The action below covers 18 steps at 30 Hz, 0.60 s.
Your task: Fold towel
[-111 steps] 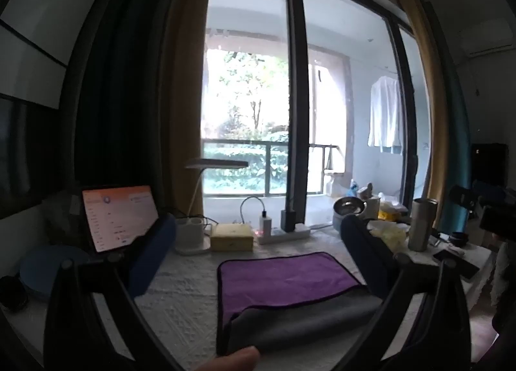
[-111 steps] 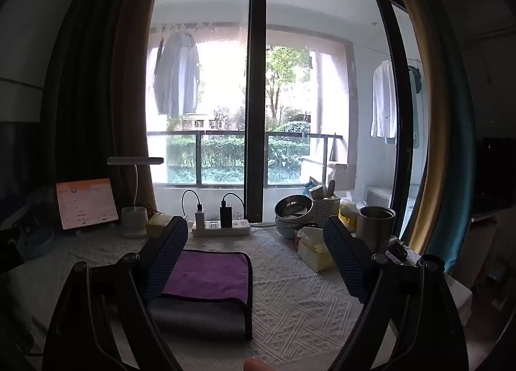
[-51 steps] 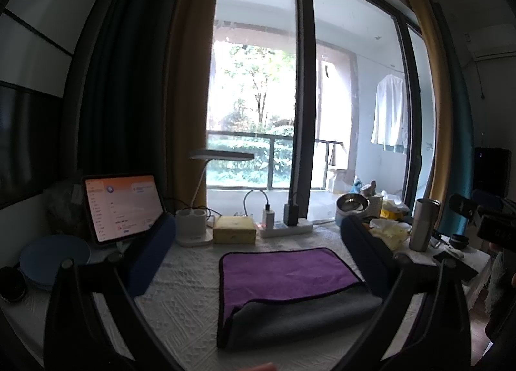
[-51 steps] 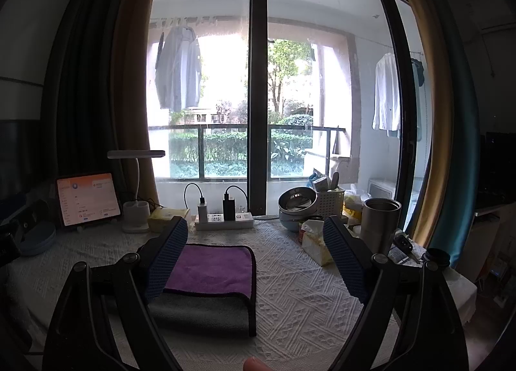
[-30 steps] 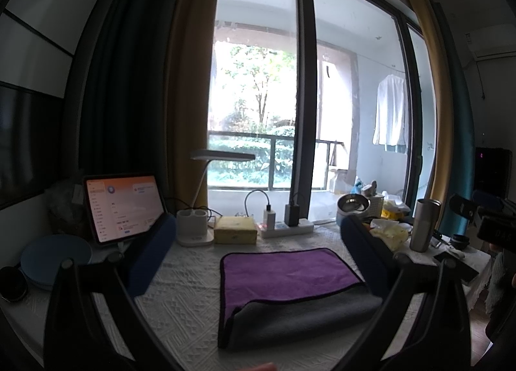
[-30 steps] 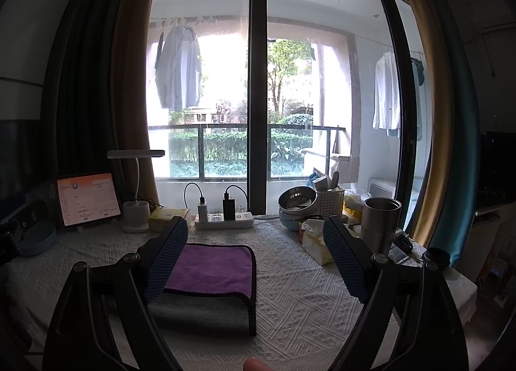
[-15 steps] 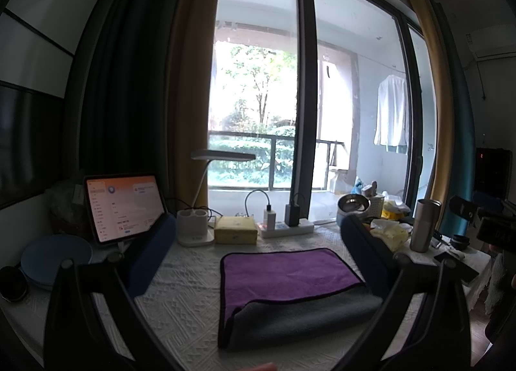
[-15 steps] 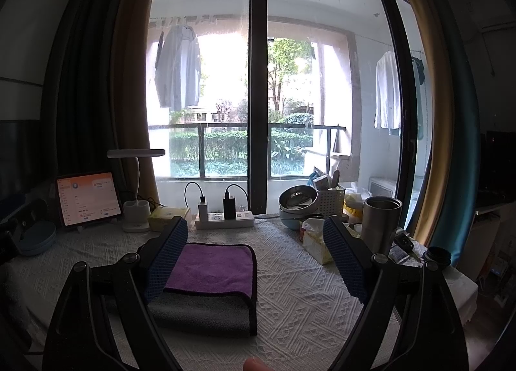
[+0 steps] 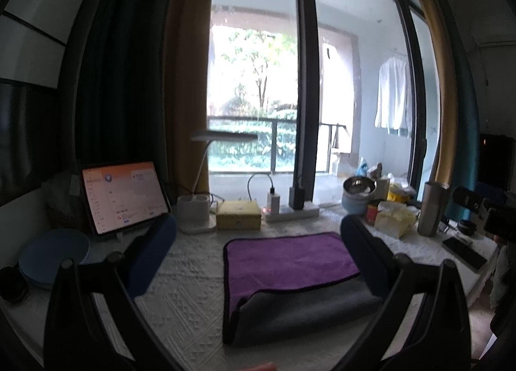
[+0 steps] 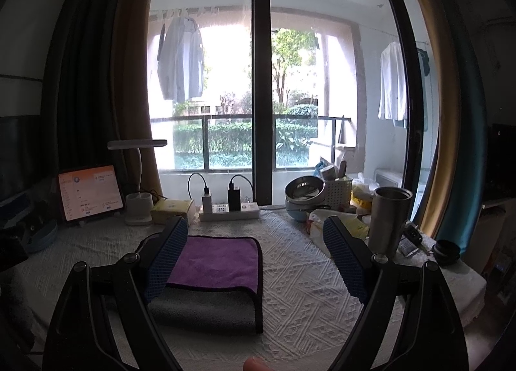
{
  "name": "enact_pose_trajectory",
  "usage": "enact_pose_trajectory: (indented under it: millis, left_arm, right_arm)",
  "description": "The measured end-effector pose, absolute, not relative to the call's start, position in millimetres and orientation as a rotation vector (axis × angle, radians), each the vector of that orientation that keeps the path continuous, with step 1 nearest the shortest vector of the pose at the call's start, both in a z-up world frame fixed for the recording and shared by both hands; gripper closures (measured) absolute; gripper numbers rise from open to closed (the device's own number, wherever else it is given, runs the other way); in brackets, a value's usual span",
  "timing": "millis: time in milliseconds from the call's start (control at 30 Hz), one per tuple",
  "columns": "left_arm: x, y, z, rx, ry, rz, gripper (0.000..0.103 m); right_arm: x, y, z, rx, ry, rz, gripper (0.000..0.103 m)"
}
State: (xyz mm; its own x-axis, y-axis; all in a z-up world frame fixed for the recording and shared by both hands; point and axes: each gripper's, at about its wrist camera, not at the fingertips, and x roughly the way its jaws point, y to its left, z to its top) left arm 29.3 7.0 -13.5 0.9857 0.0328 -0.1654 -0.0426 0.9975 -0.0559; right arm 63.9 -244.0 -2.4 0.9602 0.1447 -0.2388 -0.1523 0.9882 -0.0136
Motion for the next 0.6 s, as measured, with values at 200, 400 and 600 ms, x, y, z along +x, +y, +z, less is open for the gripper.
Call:
enact_pose_trajectory:
  millis: [200,400,600]
  left_arm:
    - [56,13,-31,-0.074,0.266,0.039,0.0]
    - [79,17,-51,-0.086,0.348,0.036,0.0]
    - [104,23,-67,-0.08,0.437,0.036,0.0]
  right_arm:
    - [84,-243,-16,-0.027,0.296,0.155,0.015]
    - [109,-240,-33,-0.03,0.363,0.165,0.015]
    - [130,-235,-47,-0.029,0.425,0.18,0.015]
